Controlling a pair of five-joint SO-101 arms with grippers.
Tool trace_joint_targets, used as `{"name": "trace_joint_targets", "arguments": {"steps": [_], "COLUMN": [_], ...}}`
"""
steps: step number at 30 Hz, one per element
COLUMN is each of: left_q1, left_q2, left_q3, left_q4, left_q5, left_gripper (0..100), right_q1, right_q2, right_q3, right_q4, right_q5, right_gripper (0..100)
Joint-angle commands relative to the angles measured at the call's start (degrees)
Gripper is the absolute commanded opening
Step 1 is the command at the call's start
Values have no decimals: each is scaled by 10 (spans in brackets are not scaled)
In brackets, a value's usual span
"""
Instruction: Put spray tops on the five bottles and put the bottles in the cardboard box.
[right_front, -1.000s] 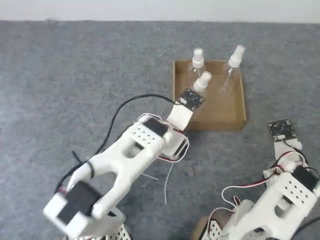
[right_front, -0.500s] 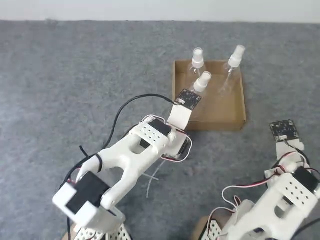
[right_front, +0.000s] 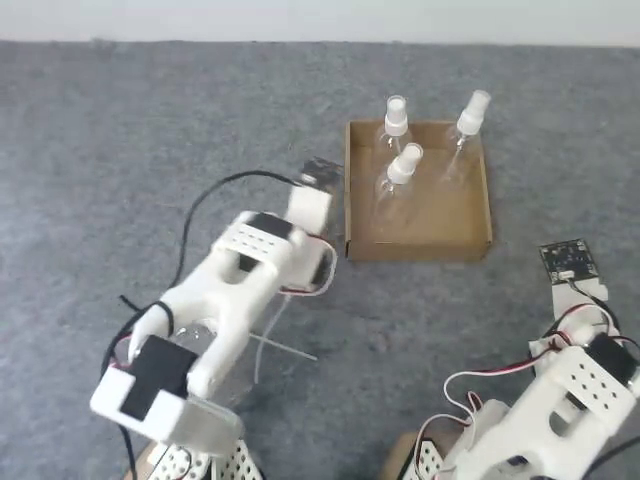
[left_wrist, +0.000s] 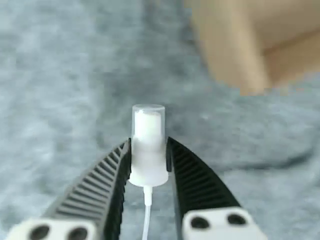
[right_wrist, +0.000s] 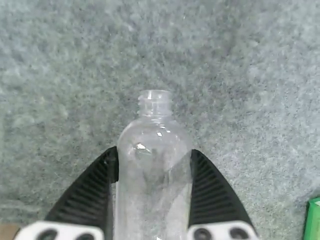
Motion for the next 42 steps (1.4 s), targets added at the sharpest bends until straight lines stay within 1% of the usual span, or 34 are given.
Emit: {"name": "trace_joint_targets", "arguments": {"steps": [1, 5, 9, 11, 16, 21, 26, 30, 33, 38, 42], "left_q1": [-58, -108, -117, -113, -119, -126, -127, -127, -126, -122, -120], "left_q2": [-11, -5, -4, -4, -3, 1, 78, 161, 198, 192, 149], "left_q3": [-35, -83, -99, -102, -105, -120, -162, -225, -260, -270, -272], "left_q4": [2, 5, 2, 2, -34, -43, -42, -9, 29, 47, 67], "left_q5": [-11, -35, -51, -59, -59, -56, -55, -29, -25, -25, -18], "left_gripper": [27, 43, 137, 163, 140, 137, 137, 137, 127, 7, 9], "right_q1": [4, 4, 4, 4, 4, 4, 4, 4, 4, 1, 3], "right_q2": [-21, -22, -22, -22, -22, -22, -22, -22, -22, -22, -22], "right_q3": [-4, -4, -4, -4, -4, -4, -4, -4, -4, -4, -7], "right_q4": [-4, -4, -4, -4, -3, -3, -2, 13, 13, 13, 12], "right_q5": [11, 11, 11, 11, 11, 11, 11, 11, 11, 11, 11], "right_gripper": [7, 7, 7, 7, 7, 7, 7, 7, 7, 7, 7]}}
